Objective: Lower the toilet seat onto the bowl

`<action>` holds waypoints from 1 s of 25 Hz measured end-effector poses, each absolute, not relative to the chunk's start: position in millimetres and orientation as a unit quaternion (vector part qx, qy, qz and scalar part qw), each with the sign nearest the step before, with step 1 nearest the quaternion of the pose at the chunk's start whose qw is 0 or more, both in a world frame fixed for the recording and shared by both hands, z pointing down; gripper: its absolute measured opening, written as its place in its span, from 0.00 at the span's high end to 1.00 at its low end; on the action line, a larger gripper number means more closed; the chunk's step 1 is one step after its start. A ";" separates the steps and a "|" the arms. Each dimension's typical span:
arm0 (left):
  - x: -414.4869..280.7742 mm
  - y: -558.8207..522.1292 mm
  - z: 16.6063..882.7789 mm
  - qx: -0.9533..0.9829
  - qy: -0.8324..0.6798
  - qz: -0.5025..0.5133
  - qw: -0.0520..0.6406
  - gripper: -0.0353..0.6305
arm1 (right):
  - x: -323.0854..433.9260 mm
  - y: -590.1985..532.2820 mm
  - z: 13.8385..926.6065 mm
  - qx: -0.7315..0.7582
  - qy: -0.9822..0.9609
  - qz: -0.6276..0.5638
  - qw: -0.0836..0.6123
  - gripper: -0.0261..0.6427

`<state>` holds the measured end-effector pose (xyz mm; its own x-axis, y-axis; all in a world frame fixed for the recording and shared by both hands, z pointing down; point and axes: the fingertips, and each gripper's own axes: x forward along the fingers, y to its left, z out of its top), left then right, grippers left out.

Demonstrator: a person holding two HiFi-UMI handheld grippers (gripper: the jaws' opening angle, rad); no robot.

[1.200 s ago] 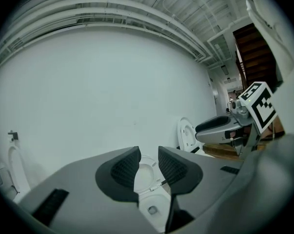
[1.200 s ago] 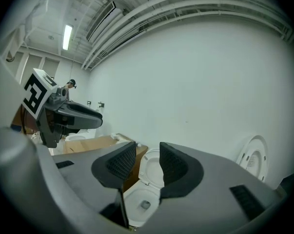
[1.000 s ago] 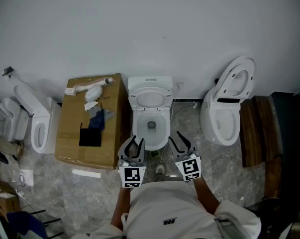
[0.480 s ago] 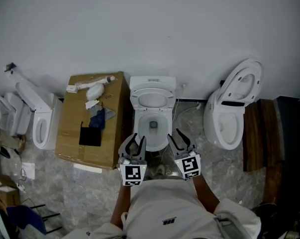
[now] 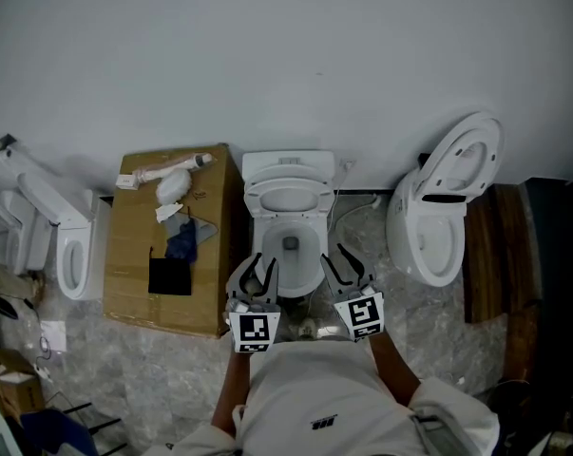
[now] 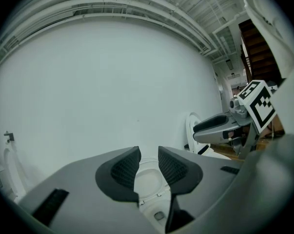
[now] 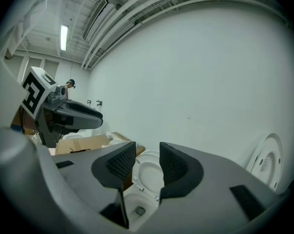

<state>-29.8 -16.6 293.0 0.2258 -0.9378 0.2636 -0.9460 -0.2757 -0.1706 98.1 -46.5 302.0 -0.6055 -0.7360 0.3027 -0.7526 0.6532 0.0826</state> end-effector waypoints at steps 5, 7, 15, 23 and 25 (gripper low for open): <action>-46.5 -51.6 304.0 0.793 -0.586 0.163 0.021 0.75 | 83.9 -77.3 312.0 0.430 -0.887 0.035 0.168 0.73; -52.5 -66.4 308.6 0.798 -0.580 0.164 0.024 0.75 | 78.2 -90.2 316.4 0.434 -0.883 0.036 0.174 0.73; -68.6 -123.0 334.7 0.815 -0.549 0.180 0.036 0.75 | 59.6 -138.2 338.1 0.449 -0.870 0.052 0.195 0.73; -73.4 -164.8 365.6 0.828 -0.526 0.188 0.056 0.75 | 47.9 -173.5 369.1 0.455 -0.861 0.067 0.218 0.73; -73.7 -174.1 373.1 0.831 -0.519 0.191 0.058 0.75 | 44.8 -181.2 376.9 0.456 -0.859 0.071 0.223 0.73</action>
